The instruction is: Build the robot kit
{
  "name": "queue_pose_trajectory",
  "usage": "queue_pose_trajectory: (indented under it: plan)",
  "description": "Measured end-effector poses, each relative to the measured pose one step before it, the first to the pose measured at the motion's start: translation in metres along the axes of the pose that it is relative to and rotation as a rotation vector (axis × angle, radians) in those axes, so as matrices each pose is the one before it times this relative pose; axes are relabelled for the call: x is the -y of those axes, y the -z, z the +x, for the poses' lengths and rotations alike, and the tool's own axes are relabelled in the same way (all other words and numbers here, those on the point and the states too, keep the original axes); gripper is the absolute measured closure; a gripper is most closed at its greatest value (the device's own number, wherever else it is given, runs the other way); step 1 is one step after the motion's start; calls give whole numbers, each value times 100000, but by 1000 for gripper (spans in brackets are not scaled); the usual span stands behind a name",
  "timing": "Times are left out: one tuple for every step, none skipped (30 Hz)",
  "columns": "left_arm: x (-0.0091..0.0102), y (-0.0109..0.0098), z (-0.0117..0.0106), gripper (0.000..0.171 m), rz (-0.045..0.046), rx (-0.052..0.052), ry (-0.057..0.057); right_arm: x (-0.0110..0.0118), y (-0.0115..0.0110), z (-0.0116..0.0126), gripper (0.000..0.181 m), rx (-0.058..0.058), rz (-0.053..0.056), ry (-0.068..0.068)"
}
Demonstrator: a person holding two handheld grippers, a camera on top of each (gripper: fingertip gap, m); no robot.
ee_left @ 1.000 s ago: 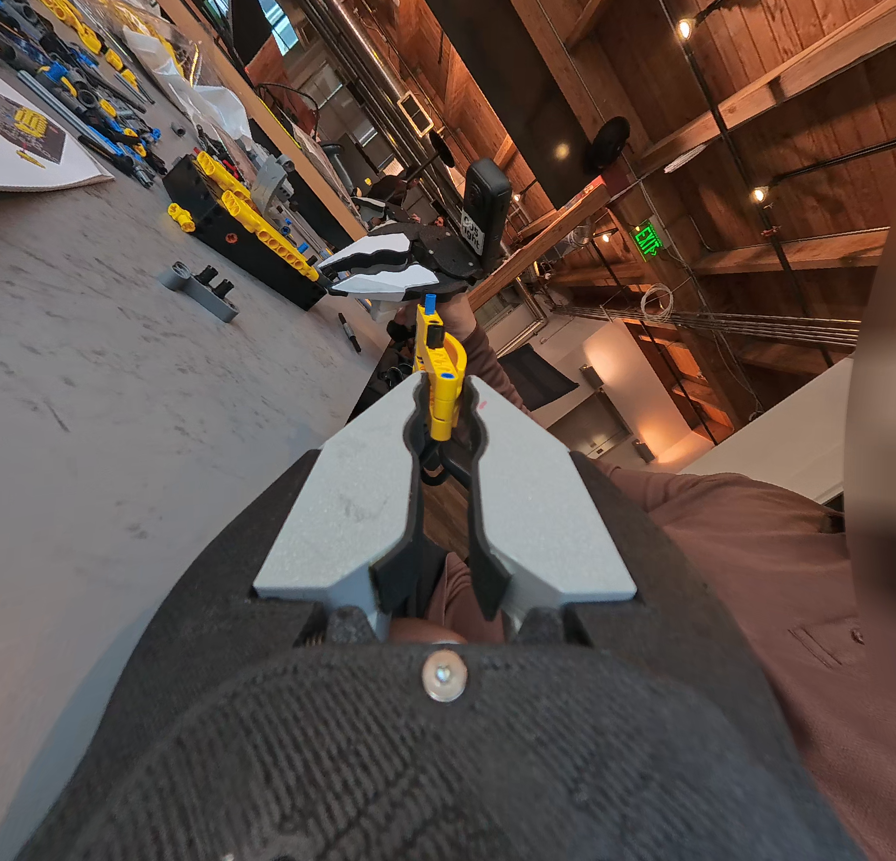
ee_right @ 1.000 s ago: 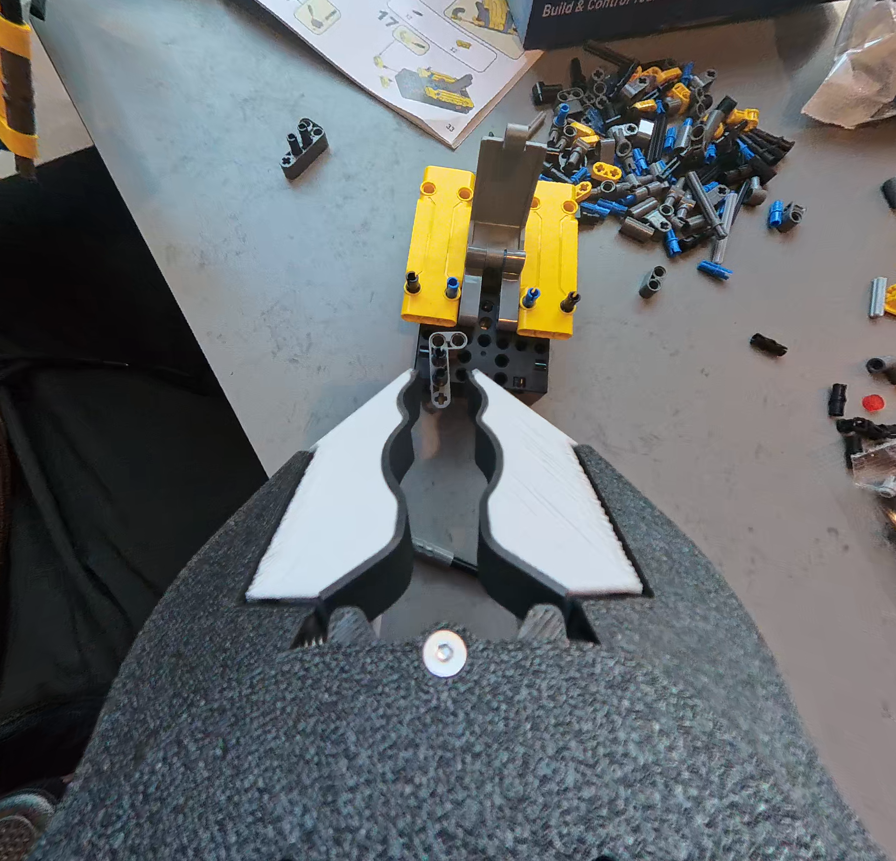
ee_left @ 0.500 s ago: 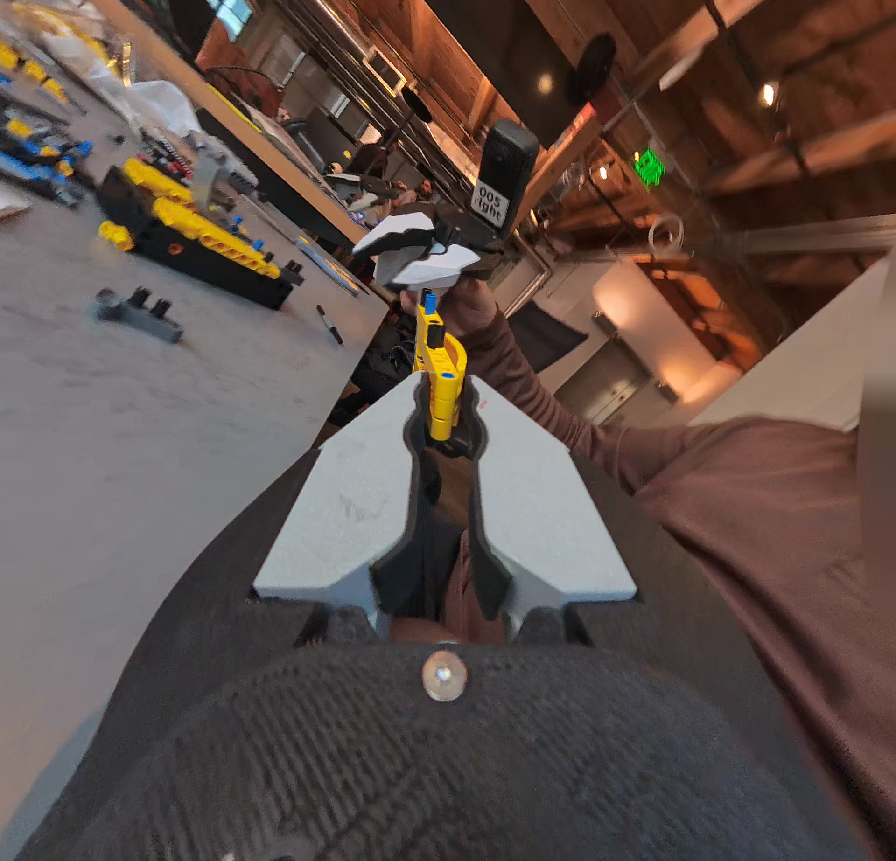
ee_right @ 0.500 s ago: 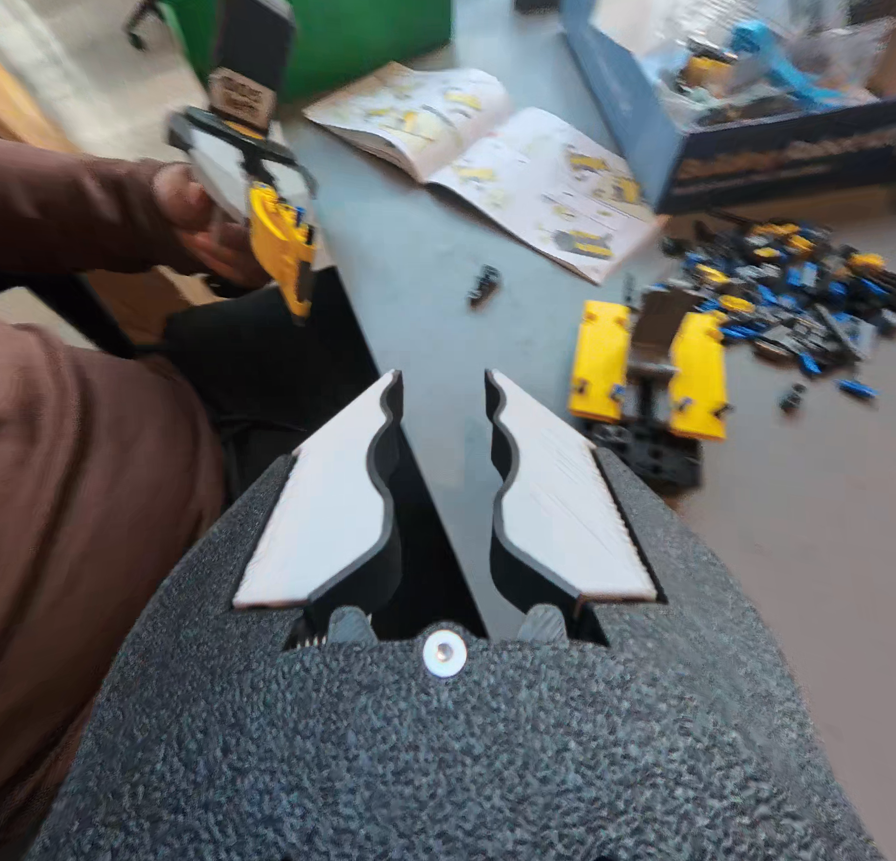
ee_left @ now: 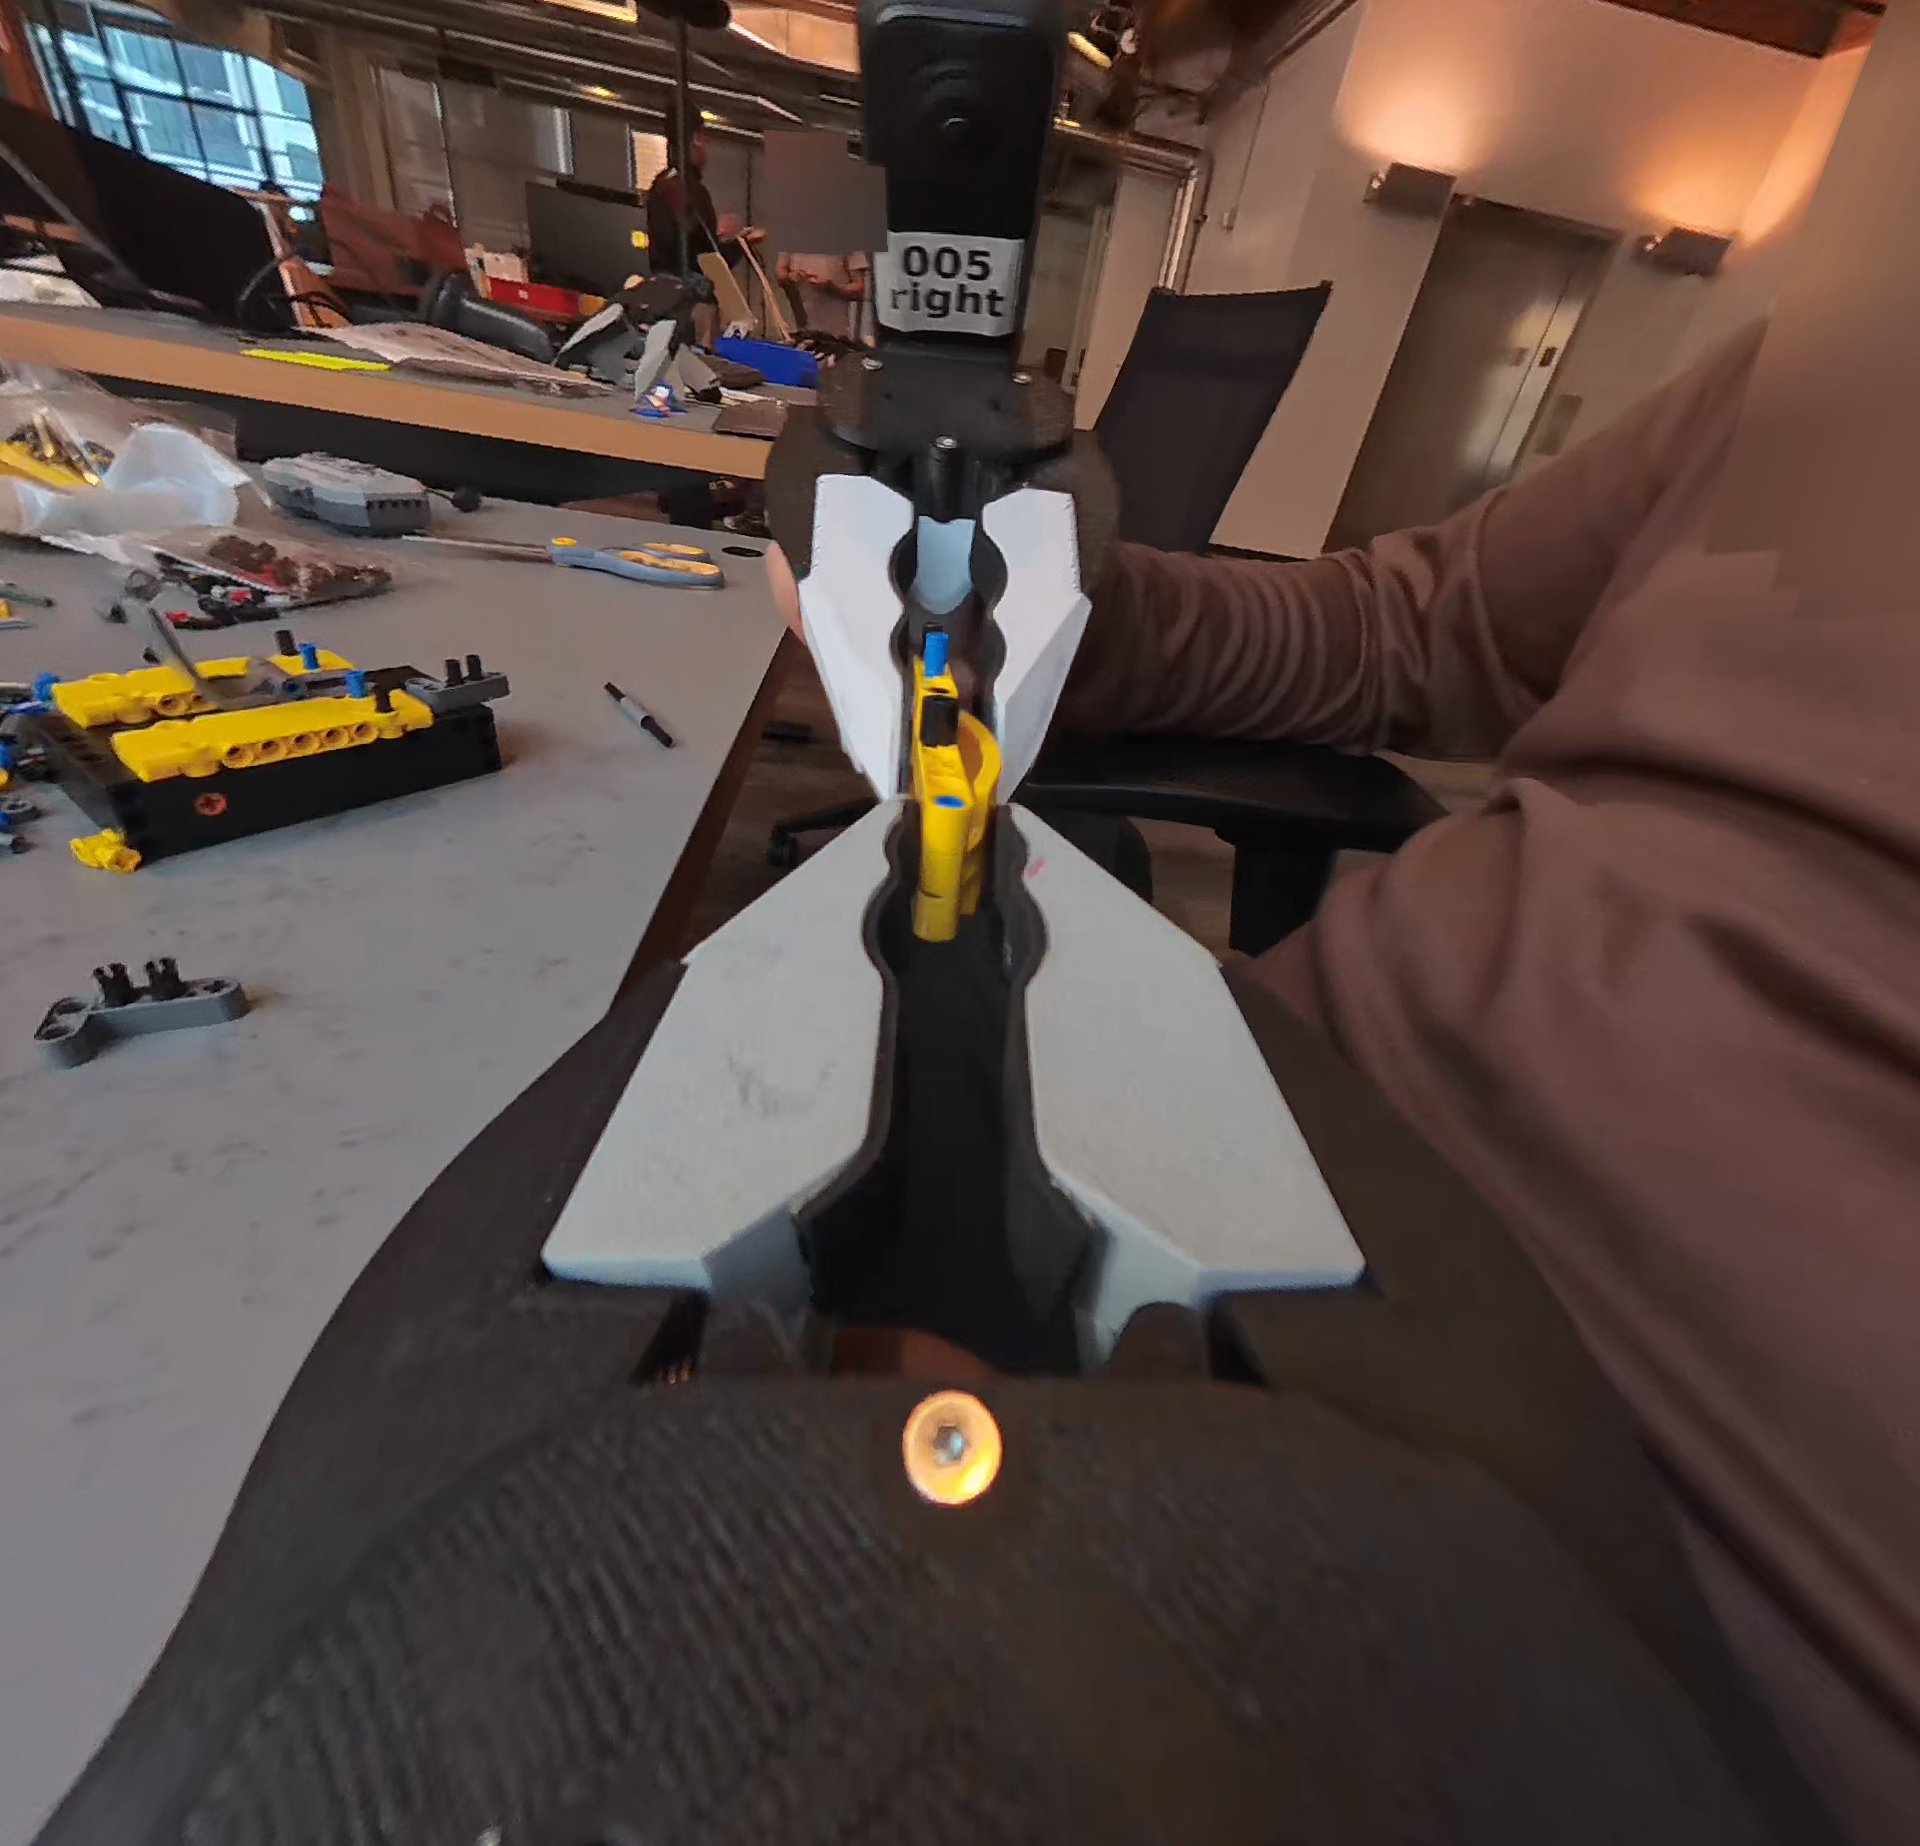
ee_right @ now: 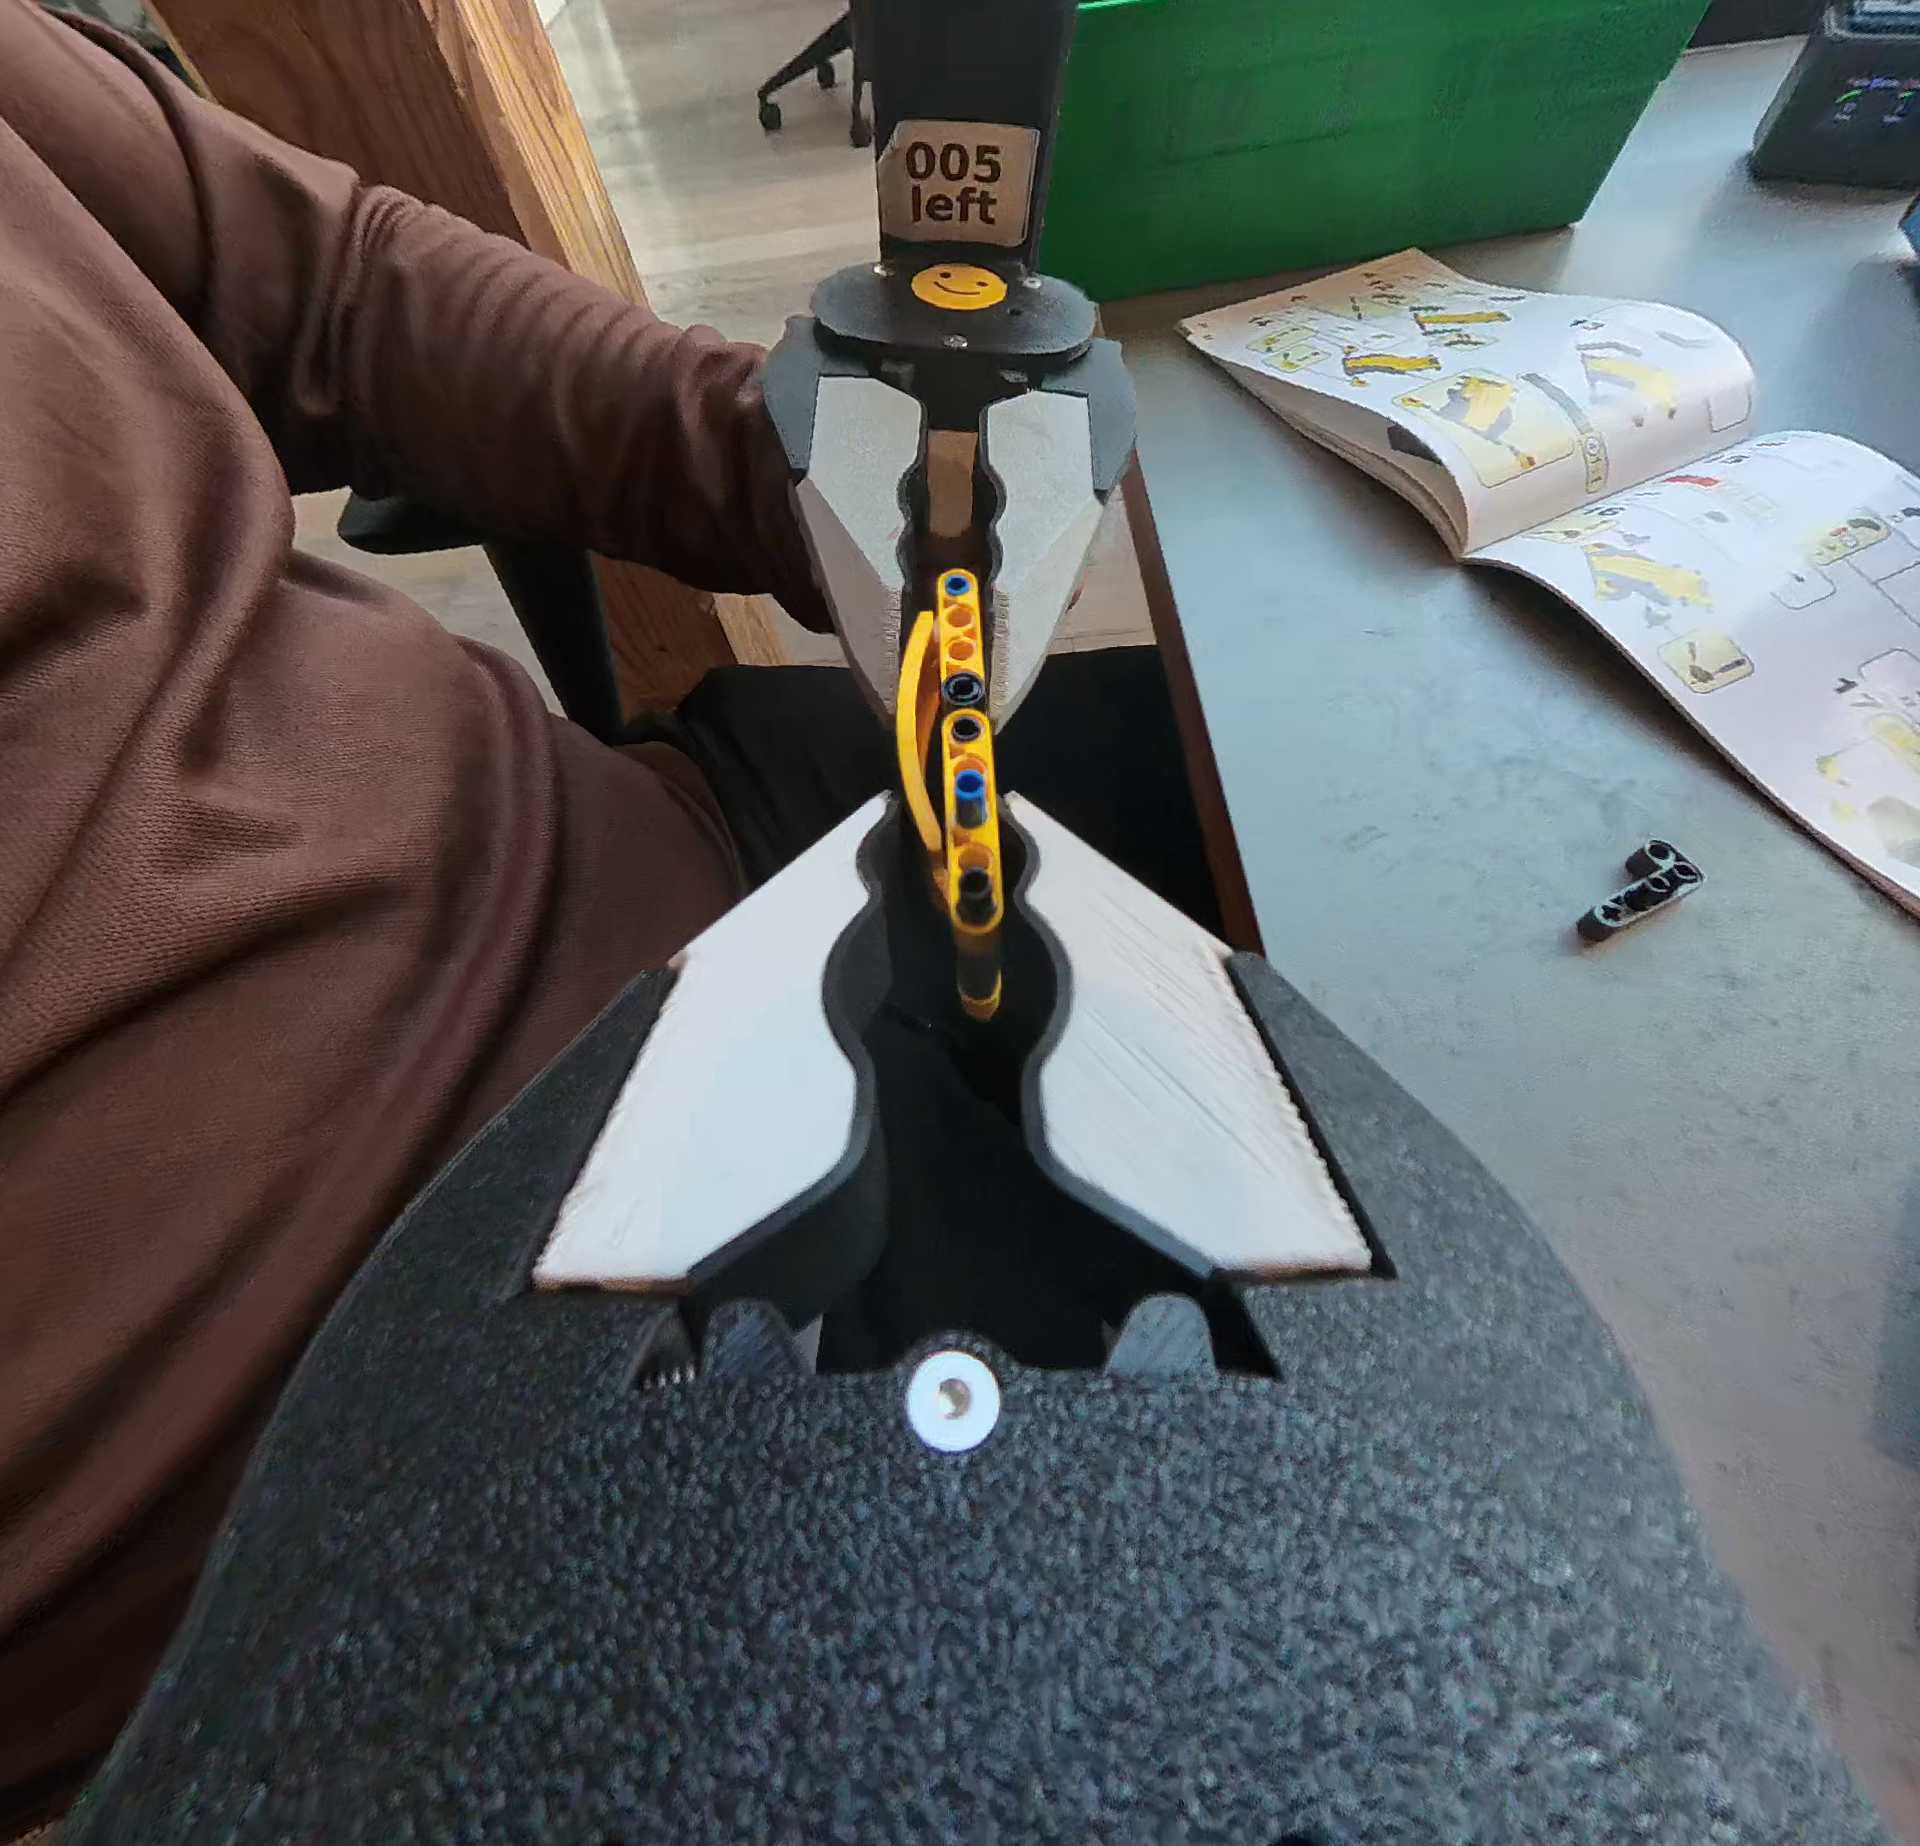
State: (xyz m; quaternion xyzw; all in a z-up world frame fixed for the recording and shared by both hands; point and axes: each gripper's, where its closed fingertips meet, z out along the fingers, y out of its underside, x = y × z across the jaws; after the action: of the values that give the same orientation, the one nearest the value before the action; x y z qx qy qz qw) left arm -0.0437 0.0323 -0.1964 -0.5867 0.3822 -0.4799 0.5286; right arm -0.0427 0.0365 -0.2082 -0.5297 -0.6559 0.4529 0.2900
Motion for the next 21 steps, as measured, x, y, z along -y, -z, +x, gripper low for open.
queue_pose_trajectory:
  plan:
    - [73, 4, -411, 160, 992, 1199, 3101, 81, 66, 290, 167, -375, 1187, -1623]
    - [57, 20, -472, 159, 1161, 1271, 4227, 52, 68, 296, 167, -149, 1095, -2019]
    - [-78, 28, -511, 158, 241, 1304, 3810, 21, 117, 371, 167, -446, 892, -1876]
    - [-158, 90, -638, 157, -512, 2387, 2371, -8, 239, 509, 167, -1345, 471, -1334]
    - [-220, 152, -785, 158, -1176, 3522, 1030, 120, 462, 684, 167, -2412, 1070, -1003]
    - [-204, 222, -745, 158, -1077, 3334, 181, 293, 689, 785, 167, -2719, 2158, -1206]
    - [-97, 230, -666, 158, -412, 2916, 401, 407, 877, 916, 167, -3153, 2983, -1540]
    - [-78, 223, -681, 159, -348, 3007, 921, 434, 1030, 1149, 167, -4174, 3508, -1672]
    - [-104, 166, -692, 160, -459, 2917, 1354, 326, 1103, 1428, 167, -5151, 3188, -1758]
    - [-131, 114, -690, 160, -383, 2760, 1948, 123, 1146, 1631, 167, -5628, 2119, -1960]
    - [-140, 54, -653, 161, -349, 2393, 2437, 35, 1163, 1708, 167, -5269, 1438, -2242]
    - [-131, 18, -518, 161, -298, 1453, 2449, 49, 1172, 1681, 167, -4762, 1284, -2488]
    - [-122, -7, -393, 162, -251, 740, 2059, 42, 1131, 1634, 167, -4341, 1119, -2678]
    - [-134, -20, -382, 163, -340, 893, 1526, 6, 985, 1400, 167, -2954, 651, -3101]
    - [-169, -32, -382, 163, -556, 1160, 994, -94, 796, 1029, 167, -883, -74, -3346]
    - [-199, -50, -356, 164, -700, 1054, 646, -142, 655, 871, 167, -591, -219, -3263]
    - [-204, -62, -310, 165, -669, 879, 595, -90, 501, 794, 167, -1082, 441, -2623]
    - [-168, -82, -167, 165, -456, 131, 900, -122, 341, 575, 167, -504, 371, -1906]
    - [-78, -85, -14, 165, 0, -583, 1183, -226, 190, 416, 167, -17, -542, -1799]
    - [19, -50, 44, 166, 498, -643, 1009, -318, 66, 365, 167, 84, -1485, -1611]
    - [87, -36, 71, 166, 750, -604, 919, -283, 14, 278, 167, 521, -1695, -1163]
